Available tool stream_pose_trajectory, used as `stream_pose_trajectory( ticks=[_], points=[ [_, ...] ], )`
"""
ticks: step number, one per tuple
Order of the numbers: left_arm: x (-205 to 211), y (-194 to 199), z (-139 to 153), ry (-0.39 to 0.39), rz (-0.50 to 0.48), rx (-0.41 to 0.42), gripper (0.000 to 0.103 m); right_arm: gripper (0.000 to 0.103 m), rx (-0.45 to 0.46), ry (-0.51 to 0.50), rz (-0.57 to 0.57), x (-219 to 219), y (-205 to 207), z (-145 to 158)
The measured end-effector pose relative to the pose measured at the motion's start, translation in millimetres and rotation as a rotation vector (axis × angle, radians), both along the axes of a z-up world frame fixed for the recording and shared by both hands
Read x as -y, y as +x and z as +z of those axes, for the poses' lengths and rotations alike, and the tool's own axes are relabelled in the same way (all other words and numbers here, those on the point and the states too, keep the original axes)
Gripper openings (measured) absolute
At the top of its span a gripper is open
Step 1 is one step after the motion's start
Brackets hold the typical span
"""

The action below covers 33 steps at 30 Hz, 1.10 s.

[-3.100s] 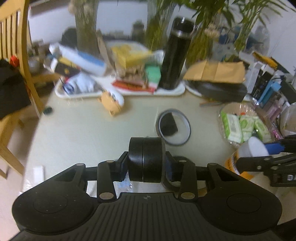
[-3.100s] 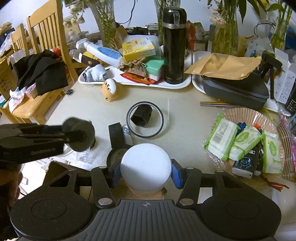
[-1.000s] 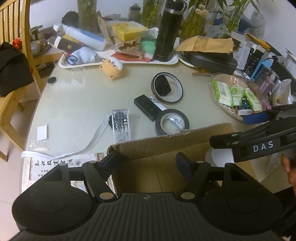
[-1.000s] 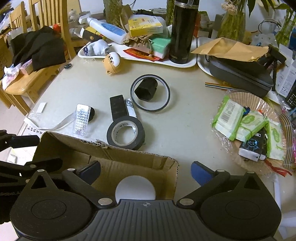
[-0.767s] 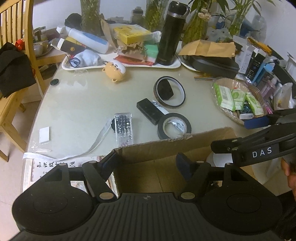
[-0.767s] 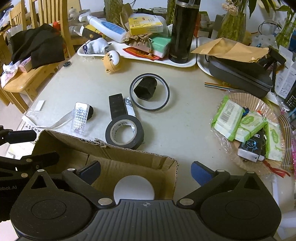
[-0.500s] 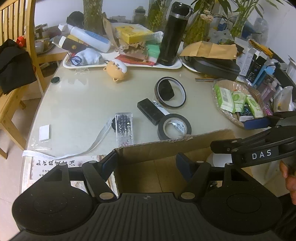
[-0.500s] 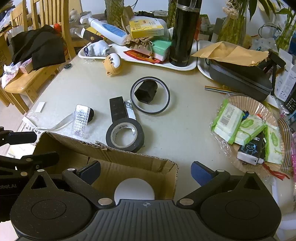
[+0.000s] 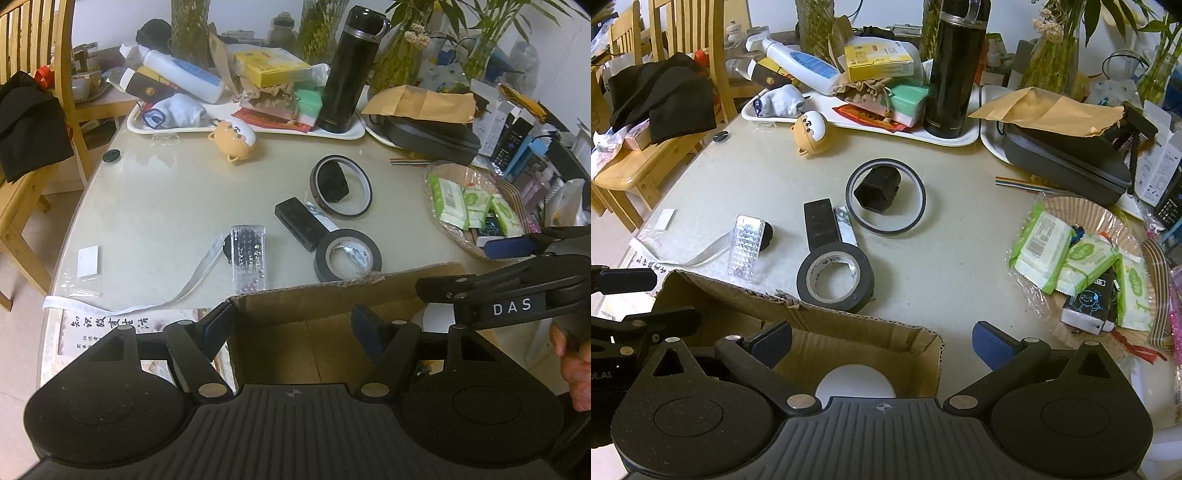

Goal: Organize rigid objects
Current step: 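Withdraw both open grippers up out of the cardboard box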

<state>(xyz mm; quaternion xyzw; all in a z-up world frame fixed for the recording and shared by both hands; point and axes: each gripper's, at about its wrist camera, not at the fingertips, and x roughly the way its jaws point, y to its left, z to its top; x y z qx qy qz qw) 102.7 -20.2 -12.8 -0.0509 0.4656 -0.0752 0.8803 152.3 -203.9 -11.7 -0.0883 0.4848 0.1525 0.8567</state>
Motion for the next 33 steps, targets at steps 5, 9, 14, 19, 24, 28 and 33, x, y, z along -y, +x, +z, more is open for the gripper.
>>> stream_pose_trajectory(
  ticks=[5, 9, 14, 19, 24, 28, 33],
  points=[
    [0, -1, 1, -0.004, 0.002, 0.003, 0.07, 0.103, 0.007, 0.003, -0.003, 0, 1, -1],
    [-1, 0, 3, -0.007, 0.006, 0.009, 0.07, 0.103, 0.011, 0.005, -0.006, -1, 3, 0],
    [-3, 2, 5, -0.016, 0.013, -0.002, 0.07, 0.103, 0.017, -0.003, -0.004, -5, 6, 2],
    [-11, 4, 7, -0.014, 0.05, -0.008, 0.07, 0.103, 0.018, -0.015, 0.002, -11, 9, 1],
    [-19, 7, 10, -0.029, 0.097, -0.013, 0.07, 0.103, 0.003, -0.009, -0.007, -14, 14, -2],
    [-24, 8, 12, -0.046, 0.109, -0.015, 0.07, 0.103, -0.017, 0.015, -0.023, -18, 21, -7],
    [-29, 8, 14, -0.059, 0.119, -0.02, 0.07, 0.103, -0.07, 0.038, -0.059, -26, 34, -21]
  ],
)
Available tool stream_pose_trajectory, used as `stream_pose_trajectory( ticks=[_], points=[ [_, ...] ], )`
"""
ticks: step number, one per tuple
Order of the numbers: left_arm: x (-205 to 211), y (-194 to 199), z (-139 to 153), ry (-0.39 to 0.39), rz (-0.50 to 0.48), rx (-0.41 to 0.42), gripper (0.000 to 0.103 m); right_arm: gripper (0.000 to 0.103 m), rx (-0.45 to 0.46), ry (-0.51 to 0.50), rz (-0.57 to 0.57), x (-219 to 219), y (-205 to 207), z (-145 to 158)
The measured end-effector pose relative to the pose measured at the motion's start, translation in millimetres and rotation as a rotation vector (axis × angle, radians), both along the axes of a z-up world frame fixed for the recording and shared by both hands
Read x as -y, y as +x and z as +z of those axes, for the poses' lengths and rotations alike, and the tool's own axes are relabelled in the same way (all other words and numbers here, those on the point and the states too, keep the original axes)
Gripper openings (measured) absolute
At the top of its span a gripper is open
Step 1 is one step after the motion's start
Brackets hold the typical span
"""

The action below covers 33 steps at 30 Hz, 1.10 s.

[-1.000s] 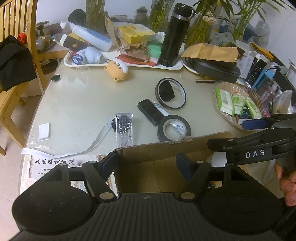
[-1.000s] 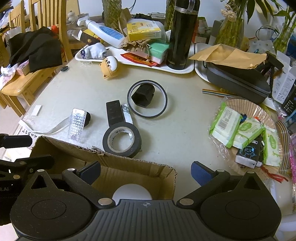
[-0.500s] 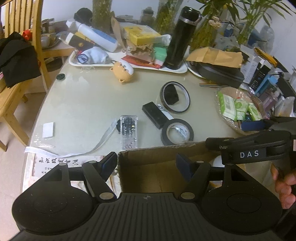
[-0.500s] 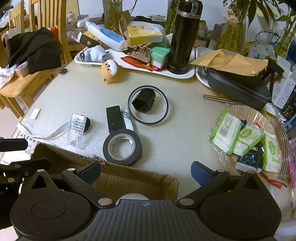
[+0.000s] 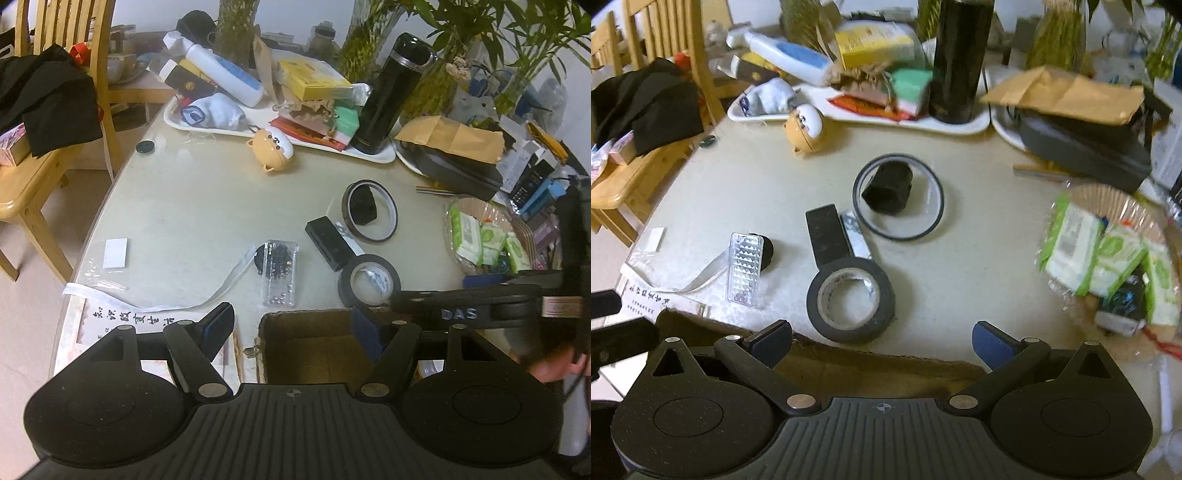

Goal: Organize rigid objects
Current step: 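Withdraw both open grippers up out of the cardboard box, then grasp the black electrical tape roll with the right gripper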

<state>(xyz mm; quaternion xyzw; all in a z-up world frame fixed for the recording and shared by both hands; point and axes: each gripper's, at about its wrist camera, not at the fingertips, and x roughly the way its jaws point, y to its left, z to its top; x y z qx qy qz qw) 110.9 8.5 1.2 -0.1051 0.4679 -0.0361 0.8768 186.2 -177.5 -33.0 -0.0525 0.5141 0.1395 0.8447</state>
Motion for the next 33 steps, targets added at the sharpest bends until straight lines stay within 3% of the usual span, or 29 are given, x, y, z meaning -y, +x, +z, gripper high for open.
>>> stream_pose_trajectory(
  ticks=[11, 29, 31, 32, 33],
  points=[
    [-12, 1, 1, -0.036, 0.018, -0.014, 0.07, 0.103, -0.024, 0.0, -0.007, -35, 29, -19],
    [-17, 0, 1, -0.046, 0.012, -0.006, 0.07, 0.103, -0.05, -0.114, -0.03, -55, 47, -51],
    [-18, 0, 0, -0.052, 0.013, -0.009, 0.07, 0.097, -0.06, -0.123, -0.027, -55, 47, -55],
    [-18, 0, 0, -0.054, 0.014, -0.01, 0.07, 0.082, -0.069, -0.127, -0.021, -55, 47, -56],
    [-18, 1, -1, -0.053, 0.014, -0.012, 0.07, 0.076, -0.08, -0.122, -0.007, -55, 45, -57]
  ],
)
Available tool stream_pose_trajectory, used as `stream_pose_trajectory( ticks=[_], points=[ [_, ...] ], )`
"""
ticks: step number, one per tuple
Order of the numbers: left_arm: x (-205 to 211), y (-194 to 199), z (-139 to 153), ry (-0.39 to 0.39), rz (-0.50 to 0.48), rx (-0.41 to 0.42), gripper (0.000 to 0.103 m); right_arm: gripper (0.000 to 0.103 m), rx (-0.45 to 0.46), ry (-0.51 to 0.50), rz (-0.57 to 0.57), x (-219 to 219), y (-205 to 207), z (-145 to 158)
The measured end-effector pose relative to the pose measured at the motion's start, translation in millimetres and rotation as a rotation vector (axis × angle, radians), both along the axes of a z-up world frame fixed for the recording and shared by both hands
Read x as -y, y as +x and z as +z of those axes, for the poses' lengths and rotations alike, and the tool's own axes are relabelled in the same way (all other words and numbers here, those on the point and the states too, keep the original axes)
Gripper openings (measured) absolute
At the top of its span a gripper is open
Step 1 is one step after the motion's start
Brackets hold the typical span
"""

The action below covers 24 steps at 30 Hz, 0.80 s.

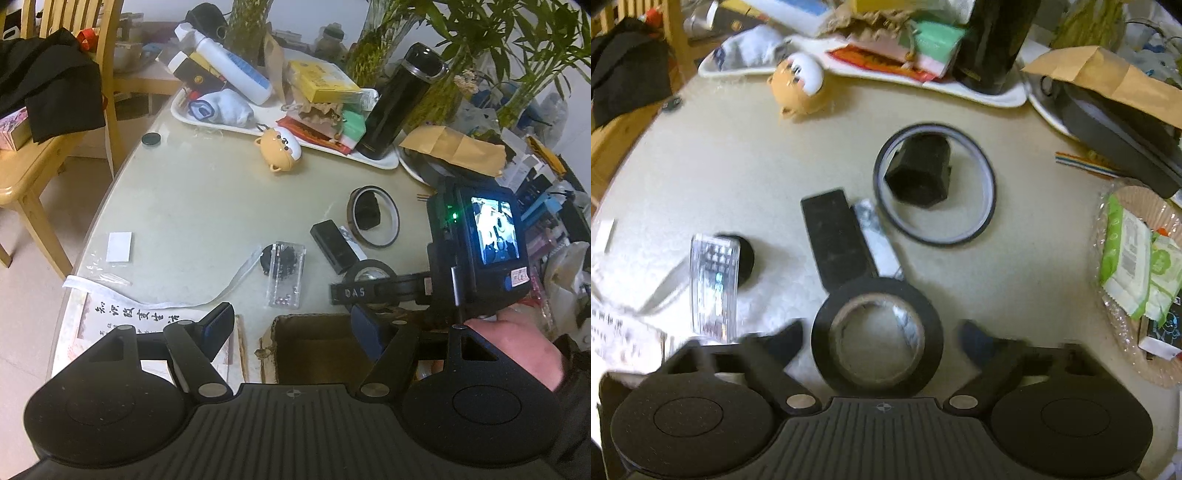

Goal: Organize rigid objects
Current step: 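Grasp the black electrical tape roll with the right gripper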

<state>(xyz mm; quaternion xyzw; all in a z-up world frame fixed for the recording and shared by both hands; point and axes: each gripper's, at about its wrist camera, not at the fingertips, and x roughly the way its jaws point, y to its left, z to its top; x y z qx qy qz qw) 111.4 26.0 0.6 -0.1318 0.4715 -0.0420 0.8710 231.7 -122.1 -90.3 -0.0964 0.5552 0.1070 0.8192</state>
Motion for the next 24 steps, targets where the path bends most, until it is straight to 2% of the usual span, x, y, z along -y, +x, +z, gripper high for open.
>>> stream_pose_trajectory(
  ticks=[8, 24],
  points=[
    [4, -1, -2, 0.012, -0.018, 0.006, 0.07, 0.076, 0.036, 0.008, 0.035, 2, -7, 11],
    [3, -4, -1, 0.002, -0.023, 0.032, 0.07, 0.076, 0.148, 0.096, 0.068, 10, -20, 67]
  ],
)
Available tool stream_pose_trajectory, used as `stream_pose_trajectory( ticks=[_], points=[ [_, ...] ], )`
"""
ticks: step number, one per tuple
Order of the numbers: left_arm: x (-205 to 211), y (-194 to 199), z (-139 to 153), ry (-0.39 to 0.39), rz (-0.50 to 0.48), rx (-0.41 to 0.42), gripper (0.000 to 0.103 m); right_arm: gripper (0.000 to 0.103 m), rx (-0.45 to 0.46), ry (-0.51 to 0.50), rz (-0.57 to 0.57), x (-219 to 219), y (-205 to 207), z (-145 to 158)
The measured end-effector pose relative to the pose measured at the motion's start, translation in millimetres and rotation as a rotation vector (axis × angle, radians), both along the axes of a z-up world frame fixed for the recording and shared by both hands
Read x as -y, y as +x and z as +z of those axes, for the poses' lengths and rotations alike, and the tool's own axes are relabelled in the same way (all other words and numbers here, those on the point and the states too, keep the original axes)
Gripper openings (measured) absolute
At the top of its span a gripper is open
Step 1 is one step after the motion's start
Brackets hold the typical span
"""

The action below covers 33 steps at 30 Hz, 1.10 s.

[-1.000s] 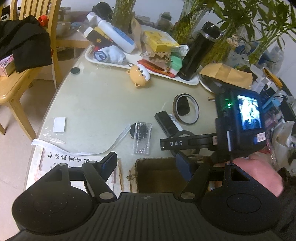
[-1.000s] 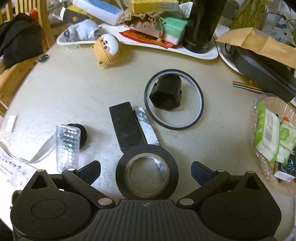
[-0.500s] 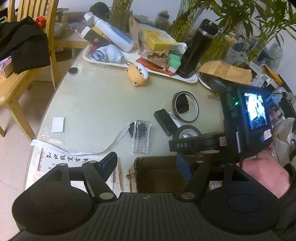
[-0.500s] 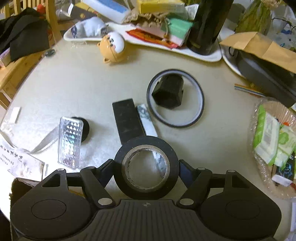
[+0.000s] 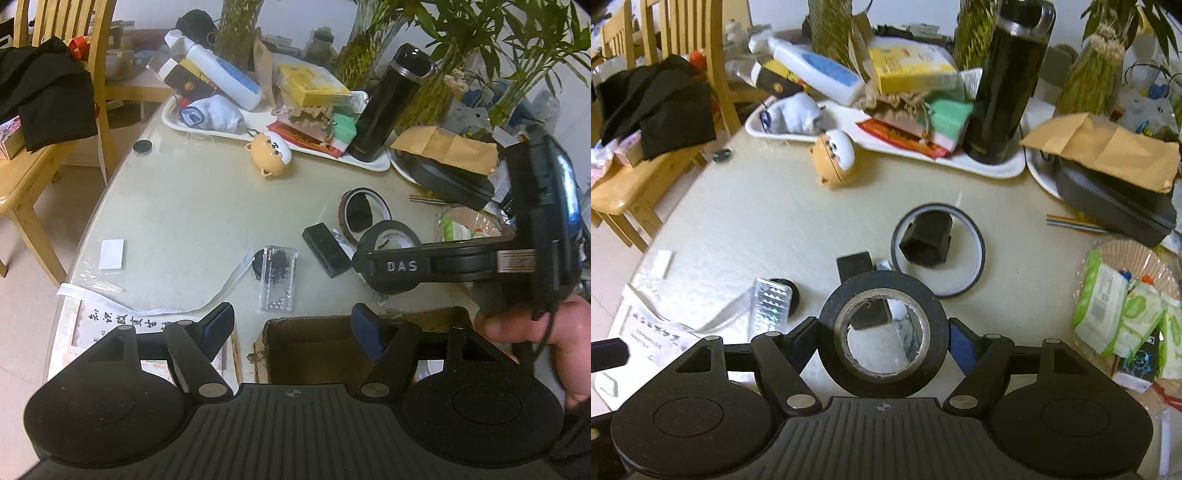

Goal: Organize rigid objects
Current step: 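Grasp the black electrical tape roll with the right gripper, then lift the tape roll with the right gripper toward the cardboard box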

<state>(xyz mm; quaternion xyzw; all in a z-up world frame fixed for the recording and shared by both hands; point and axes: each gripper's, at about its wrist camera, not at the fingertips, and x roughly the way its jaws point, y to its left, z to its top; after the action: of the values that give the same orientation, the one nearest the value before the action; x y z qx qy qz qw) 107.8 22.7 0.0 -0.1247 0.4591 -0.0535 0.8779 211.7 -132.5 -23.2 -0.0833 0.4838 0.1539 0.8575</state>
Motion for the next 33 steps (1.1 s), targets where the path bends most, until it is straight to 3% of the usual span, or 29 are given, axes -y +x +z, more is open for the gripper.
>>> stream_pose_trajectory(
  ticks=[11, 24, 33],
  points=[
    [-2, 0, -1, 0.007, 0.002, 0.002, 0.07, 0.076, -0.005, 0.03, 0.009, 15, -12, 11],
    [0, 1, -4, 0.064, -0.001, 0.004, 0.069, 0.076, 0.042, 0.106, 0.016, 50, -33, 59],
    [6, 5, -4, 0.08, -0.007, 0.027, 0.069, 0.076, 0.046, 0.151, 0.01, 74, -46, 68]
  ],
)
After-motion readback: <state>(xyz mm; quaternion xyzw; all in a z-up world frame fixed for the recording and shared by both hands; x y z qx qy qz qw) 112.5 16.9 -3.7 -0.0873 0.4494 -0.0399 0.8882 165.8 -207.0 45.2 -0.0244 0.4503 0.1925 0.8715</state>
